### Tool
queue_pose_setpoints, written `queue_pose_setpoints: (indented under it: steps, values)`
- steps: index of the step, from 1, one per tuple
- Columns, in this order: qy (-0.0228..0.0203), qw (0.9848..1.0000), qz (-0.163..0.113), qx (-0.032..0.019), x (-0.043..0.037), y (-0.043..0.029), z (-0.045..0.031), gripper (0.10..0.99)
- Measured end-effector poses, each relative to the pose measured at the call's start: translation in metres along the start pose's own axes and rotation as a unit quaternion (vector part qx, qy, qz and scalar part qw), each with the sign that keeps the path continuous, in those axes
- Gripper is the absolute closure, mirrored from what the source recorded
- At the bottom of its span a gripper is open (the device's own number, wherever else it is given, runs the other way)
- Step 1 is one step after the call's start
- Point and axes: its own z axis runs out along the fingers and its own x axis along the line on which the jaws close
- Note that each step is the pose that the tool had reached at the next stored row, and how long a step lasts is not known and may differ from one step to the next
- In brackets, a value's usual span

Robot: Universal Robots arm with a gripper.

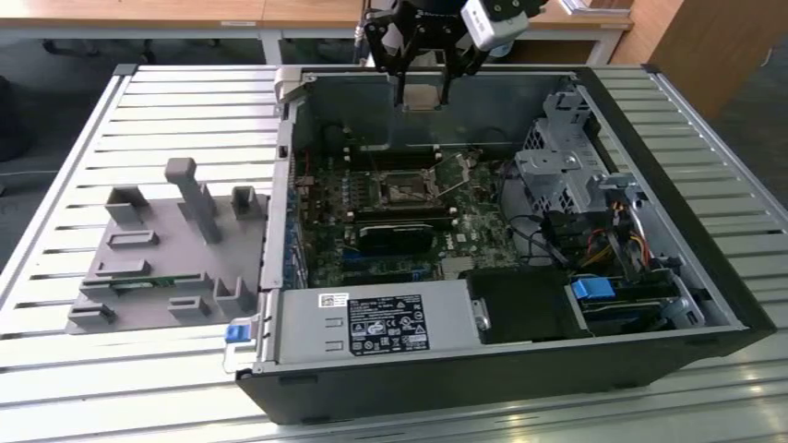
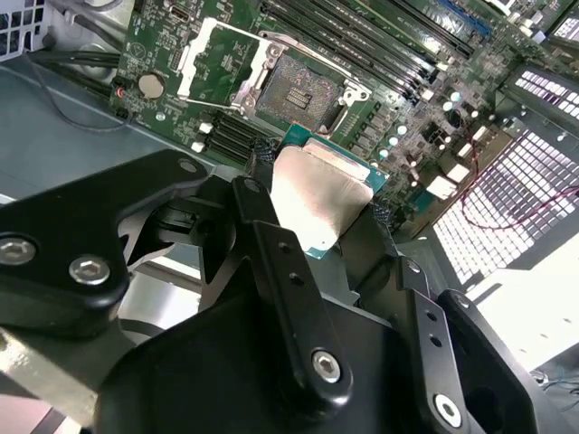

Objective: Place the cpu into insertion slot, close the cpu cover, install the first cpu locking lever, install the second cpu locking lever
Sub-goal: 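Place the cpu into insertion slot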

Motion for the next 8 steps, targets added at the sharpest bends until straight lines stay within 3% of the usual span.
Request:
queue_pose_setpoints:
  steps: [8]
  values:
    - [-0.0009,1.0,0.01,-0.0002,0.0,0.0,0.0,0.545]
